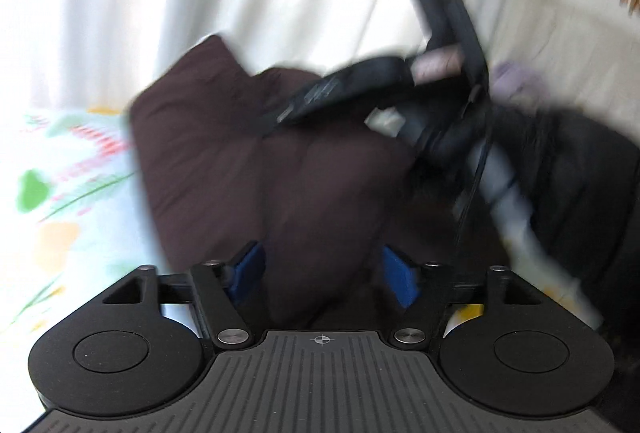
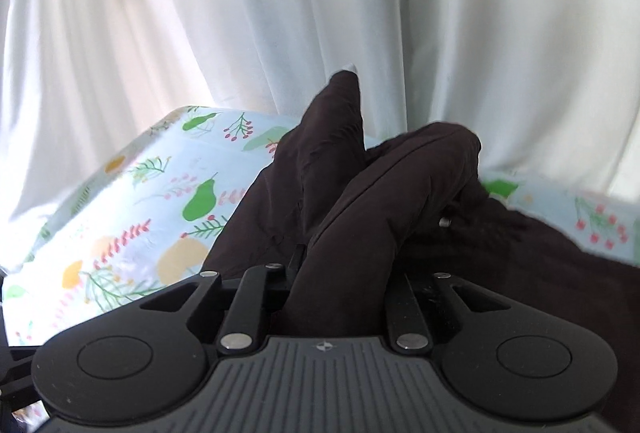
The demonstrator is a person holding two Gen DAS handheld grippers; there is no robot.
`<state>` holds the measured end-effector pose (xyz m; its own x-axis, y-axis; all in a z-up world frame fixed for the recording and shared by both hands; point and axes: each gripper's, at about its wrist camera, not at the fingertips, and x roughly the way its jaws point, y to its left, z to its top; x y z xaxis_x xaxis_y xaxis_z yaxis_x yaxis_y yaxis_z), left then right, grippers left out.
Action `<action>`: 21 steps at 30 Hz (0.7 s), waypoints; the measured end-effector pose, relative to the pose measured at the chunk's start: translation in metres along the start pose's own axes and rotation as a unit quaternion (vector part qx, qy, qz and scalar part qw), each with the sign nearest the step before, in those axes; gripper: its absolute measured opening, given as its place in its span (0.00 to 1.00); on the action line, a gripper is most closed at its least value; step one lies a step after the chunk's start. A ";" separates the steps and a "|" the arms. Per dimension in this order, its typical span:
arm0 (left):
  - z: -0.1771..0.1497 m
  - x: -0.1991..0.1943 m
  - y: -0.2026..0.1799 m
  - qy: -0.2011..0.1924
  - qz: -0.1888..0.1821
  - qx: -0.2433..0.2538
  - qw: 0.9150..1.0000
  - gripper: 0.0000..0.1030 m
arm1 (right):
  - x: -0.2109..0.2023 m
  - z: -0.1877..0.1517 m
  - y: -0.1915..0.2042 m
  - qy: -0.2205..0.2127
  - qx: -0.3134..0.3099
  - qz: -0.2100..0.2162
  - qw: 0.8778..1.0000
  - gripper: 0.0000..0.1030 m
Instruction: Fold large clothes
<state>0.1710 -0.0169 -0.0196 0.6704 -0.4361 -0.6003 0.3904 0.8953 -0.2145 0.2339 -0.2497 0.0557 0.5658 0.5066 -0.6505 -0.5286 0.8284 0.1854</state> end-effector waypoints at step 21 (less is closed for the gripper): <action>-0.021 0.042 0.020 0.063 0.101 -0.132 0.984 0.83 | -0.104 -0.005 0.034 -0.119 -0.120 -0.107 0.980 0.11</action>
<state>0.1936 -0.0158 -0.0656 0.6282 -0.2465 -0.7379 0.0680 0.9623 -0.2635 0.1535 -0.2755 0.1257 0.7965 0.3931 -0.4593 -0.4994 0.8561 -0.1334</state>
